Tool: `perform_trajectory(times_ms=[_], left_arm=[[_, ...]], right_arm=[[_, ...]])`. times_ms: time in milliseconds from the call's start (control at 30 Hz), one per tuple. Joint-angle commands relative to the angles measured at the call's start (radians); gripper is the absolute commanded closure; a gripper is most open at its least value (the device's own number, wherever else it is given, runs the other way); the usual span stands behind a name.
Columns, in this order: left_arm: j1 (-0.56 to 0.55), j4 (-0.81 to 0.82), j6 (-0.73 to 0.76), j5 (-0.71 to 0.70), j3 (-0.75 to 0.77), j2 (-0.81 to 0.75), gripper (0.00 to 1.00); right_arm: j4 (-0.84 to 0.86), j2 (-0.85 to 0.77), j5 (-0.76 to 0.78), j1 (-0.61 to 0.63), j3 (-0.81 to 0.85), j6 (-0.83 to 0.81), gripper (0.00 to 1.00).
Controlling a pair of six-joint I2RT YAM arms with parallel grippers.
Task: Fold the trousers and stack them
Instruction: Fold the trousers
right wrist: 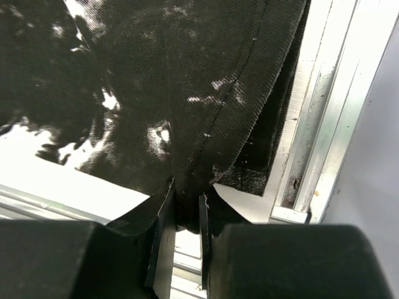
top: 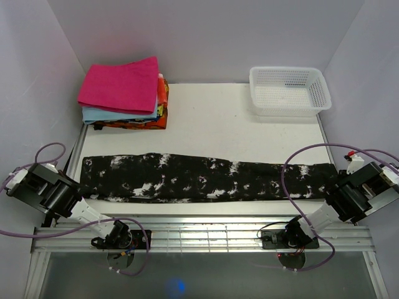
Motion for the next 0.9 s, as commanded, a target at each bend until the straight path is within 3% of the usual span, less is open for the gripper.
perform_trajectory(times_ms=[0,233,367,533,667,733,867], left_arm=[[-0.005,0.01,0.011,0.087,0.103,-0.041,1.0],[-0.086,-0.024,-0.027,0.172,0.334,0.018,1.0],[-0.186,-0.027,-0.041,0.256,0.44,0.034,1.0],[-0.176,-0.043,0.002,0.327,0.585,-0.001,1.0],[-0.055,-0.048,0.167,0.331,0.481,-0.014,1.0],[-0.041,-0.039,0.243,0.274,0.403,-0.002,1.0],[-0.034,0.076,0.29,0.152,0.179,0.024,1.0]], right_arm=[[0.046,0.045,-0.054,-0.015,0.149,0.039,0.92],[0.009,0.126,-0.143,0.046,0.348,0.205,0.92],[0.021,0.129,-0.185,0.123,0.417,0.306,0.92],[-0.025,0.094,-0.283,0.105,0.525,0.302,0.92],[-0.08,0.1,-0.292,0.017,0.496,0.153,0.92],[-0.108,0.131,-0.236,0.005,0.409,0.052,0.92],[-0.01,0.145,-0.143,-0.001,0.197,-0.01,0.92]])
